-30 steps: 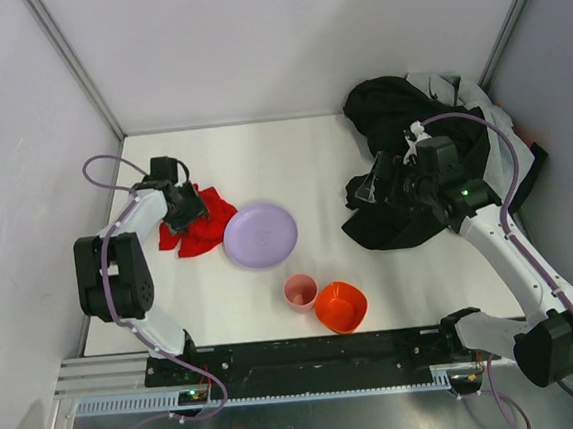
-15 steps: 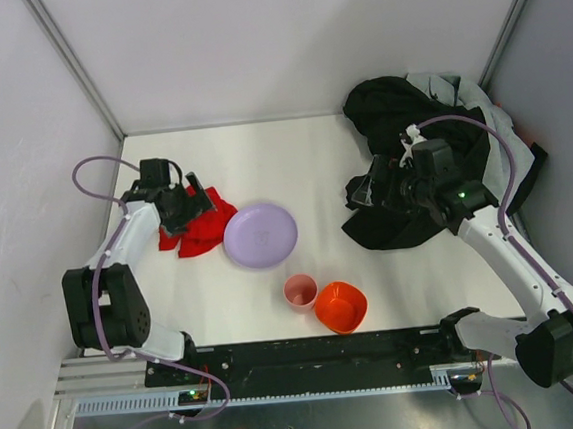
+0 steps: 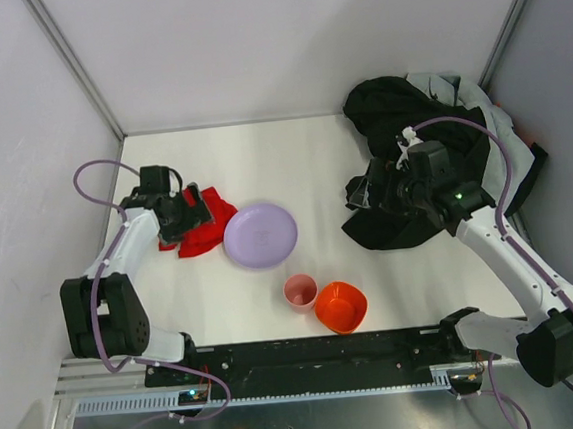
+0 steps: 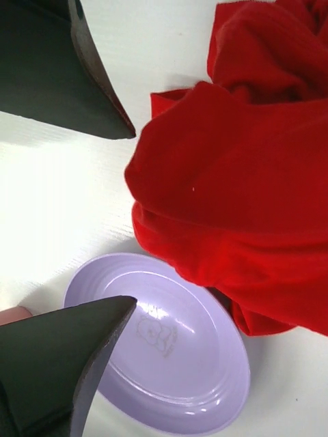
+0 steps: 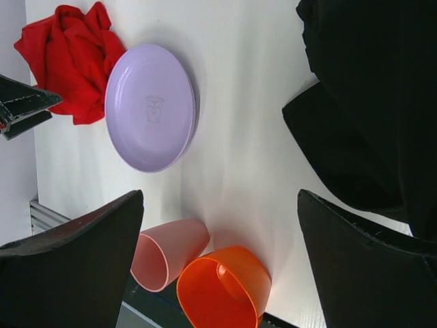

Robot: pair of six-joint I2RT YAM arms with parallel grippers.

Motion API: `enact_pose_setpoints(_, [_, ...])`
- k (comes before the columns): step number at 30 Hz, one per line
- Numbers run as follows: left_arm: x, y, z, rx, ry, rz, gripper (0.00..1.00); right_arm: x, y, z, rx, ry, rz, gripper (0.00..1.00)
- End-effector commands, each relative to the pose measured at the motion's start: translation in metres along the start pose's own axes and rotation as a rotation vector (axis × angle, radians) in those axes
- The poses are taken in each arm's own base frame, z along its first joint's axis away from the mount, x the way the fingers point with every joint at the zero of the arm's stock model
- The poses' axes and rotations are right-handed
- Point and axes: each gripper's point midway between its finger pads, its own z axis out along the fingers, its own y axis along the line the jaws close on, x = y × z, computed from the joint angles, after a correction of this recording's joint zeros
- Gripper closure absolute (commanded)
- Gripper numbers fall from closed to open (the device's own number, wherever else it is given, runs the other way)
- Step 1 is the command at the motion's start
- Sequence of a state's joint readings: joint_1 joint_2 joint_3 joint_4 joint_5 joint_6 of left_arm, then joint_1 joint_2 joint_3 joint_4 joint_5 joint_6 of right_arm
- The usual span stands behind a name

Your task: Pick out a specific cloth from the pile

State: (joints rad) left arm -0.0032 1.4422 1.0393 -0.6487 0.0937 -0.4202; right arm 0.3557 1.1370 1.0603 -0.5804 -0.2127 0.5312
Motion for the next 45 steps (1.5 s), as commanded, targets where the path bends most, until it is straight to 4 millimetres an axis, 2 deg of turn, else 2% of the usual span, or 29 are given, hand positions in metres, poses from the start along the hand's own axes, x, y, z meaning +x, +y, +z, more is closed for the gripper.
enact_pose_setpoints(1, [-0.002,0.014,-0.015,-0.067,-0.036,0.069,0.0,-0.001,0.0,0.004,0.006,-0.013,0.006,0.01])
enact_pose_setpoints(6, [-0.001,0.023,-0.02,-0.144,-0.043,0.115,0.01,0.001,0.002,0.008,0.005,-0.006,0.006,0.01])
enact_pose_setpoints(11, [-0.001,0.024,-0.028,-0.218,-0.066,0.183,0.0,0.003,0.003,0.01,0.011,-0.003,0.003,0.01])
enact_pose_setpoints(17, [0.0,0.003,-0.044,-0.22,-0.116,0.28,0.0,0.006,-0.003,0.012,0.046,0.0,-0.01,0.01])
enact_pose_setpoints(25, [0.007,-0.028,-0.079,-0.14,-0.213,0.412,0.0,0.008,-0.018,0.005,0.134,-0.018,-0.038,0.01])
enact_pose_setpoints(32, [0.016,-0.049,-0.121,0.023,-0.318,0.437,0.0,0.002,-0.029,-0.023,0.189,-0.112,-0.062,0.01])
enact_pose_setpoints(36, [0.019,-0.05,-0.146,0.092,-0.385,0.441,0.0,0.002,-0.034,-0.044,0.2,-0.172,-0.075,0.01])
enact_pose_setpoints(40, [0.023,-0.048,-0.163,0.137,-0.44,0.432,0.0,0.001,-0.04,-0.07,0.206,-0.251,-0.085,0.01])
enact_pose_setpoints(45, [0.026,-0.044,-0.18,0.177,-0.502,0.415,0.0,-0.004,-0.045,-0.117,0.199,-0.408,-0.073,0.02])
